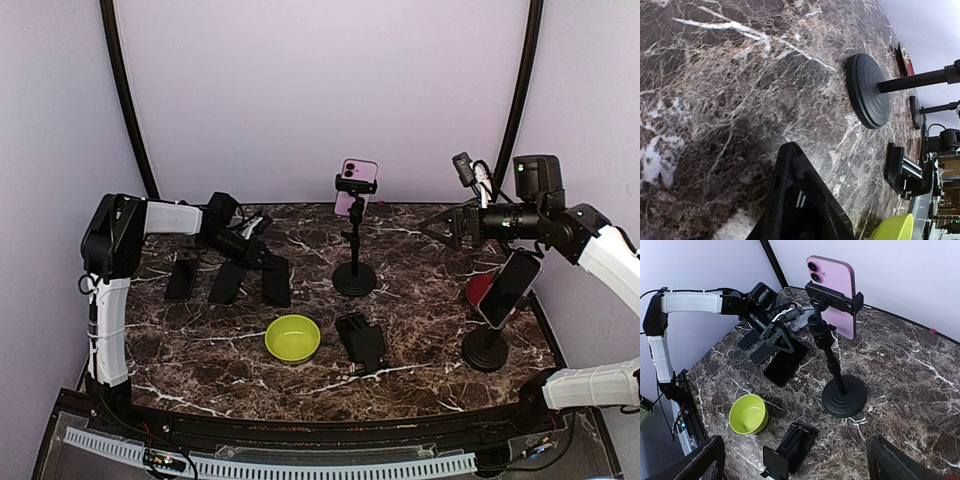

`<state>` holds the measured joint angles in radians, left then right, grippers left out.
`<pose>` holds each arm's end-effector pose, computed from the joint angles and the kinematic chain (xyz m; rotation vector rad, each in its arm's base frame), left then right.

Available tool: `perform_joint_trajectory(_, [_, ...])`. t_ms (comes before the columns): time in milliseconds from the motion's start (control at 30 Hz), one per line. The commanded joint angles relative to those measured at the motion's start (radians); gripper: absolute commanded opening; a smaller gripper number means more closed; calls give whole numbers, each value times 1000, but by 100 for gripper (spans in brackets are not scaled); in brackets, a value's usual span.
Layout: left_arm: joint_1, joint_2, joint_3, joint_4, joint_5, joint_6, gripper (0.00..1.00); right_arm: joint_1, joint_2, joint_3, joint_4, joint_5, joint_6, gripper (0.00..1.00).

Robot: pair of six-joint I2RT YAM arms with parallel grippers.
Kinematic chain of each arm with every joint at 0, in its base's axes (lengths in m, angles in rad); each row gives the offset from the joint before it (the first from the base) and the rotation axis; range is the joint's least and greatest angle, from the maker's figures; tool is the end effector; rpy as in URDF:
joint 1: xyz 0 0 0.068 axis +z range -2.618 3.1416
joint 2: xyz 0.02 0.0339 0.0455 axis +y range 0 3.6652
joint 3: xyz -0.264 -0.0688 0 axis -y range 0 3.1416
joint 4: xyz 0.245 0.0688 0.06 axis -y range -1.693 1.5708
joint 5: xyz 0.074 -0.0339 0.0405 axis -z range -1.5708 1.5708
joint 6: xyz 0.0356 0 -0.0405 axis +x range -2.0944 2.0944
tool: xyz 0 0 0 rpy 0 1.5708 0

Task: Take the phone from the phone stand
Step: Place the phone at the center of the board.

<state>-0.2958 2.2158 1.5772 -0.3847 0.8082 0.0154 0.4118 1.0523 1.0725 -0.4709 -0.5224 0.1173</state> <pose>0.4349 -0.1595 0.1424 0.6795 2.4073 -1.1491 0.2012 0.1073 0.3621 -0.6358 1.9626 0.8585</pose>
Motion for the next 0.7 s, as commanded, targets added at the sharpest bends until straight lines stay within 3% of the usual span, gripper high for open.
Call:
perform_joint_trajectory(0, [-6,2,2,-6,-51,16,32,7,-16,-5,35,6,5,99])
perform_joint_trajectory(400, [-39,1,34,-45,-151,7,46,7,-17,-5,33,10,4,99])
perform_joint_trajectory(467, [-46,-1,43,-55,-167,1,54,7,-20,-6,32,11,3,99])
perform_joint_trajectory(500, [-49,-3,44,-57,-174,-2,64,7,-21,-7,34,13,3,99])
perform_joint_trajectory(567, [-54,-11,42,-55,-184,-9,69,7,-24,-9,34,15,3,99])
perform_joint_trajectory(600, [-56,-16,39,-53,-189,-11,80,7,-26,-10,35,16,3,99])
perform_joint_trajectory(667, [-58,-28,37,-53,-201,-15,84,7,-30,-12,35,16,2,99])
